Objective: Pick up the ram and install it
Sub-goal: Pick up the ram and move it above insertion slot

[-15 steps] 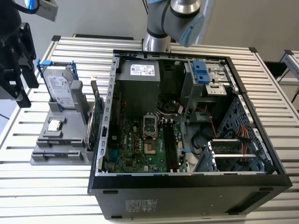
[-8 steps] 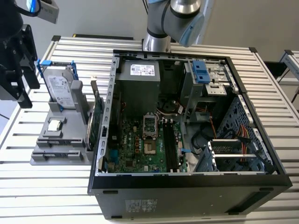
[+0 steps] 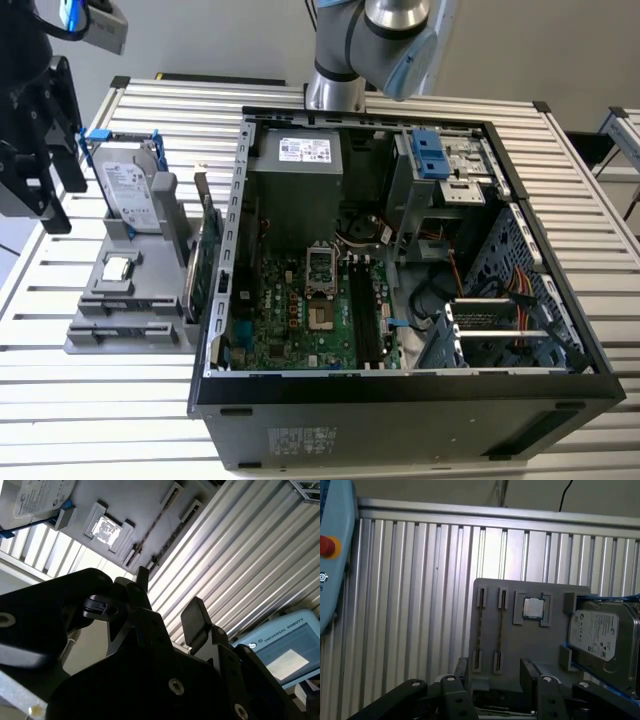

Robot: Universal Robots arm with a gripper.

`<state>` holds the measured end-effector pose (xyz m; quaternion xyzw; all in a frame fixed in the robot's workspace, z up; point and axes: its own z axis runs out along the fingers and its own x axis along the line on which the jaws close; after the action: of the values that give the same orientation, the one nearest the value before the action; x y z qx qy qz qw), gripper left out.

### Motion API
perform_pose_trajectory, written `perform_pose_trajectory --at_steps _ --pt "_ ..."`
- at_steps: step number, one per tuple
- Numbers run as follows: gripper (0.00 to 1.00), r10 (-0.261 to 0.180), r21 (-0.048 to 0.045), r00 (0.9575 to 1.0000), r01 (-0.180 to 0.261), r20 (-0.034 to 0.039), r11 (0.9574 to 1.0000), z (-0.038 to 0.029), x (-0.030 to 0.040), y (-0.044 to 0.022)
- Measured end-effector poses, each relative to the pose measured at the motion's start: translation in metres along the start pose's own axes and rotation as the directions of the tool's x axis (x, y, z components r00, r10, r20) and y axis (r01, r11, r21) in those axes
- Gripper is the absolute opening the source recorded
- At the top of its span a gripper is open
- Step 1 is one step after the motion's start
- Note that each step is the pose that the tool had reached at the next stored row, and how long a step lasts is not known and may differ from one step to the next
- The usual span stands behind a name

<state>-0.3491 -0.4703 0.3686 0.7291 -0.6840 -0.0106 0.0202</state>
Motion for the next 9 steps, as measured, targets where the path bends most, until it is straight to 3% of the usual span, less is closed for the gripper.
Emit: perform_pose_trajectory --at_steps 9 --pt "1.0 0.0 0.0001 1.0 0.0 -0.0001 1.0 0.0048 -0.0009 -0.0003"
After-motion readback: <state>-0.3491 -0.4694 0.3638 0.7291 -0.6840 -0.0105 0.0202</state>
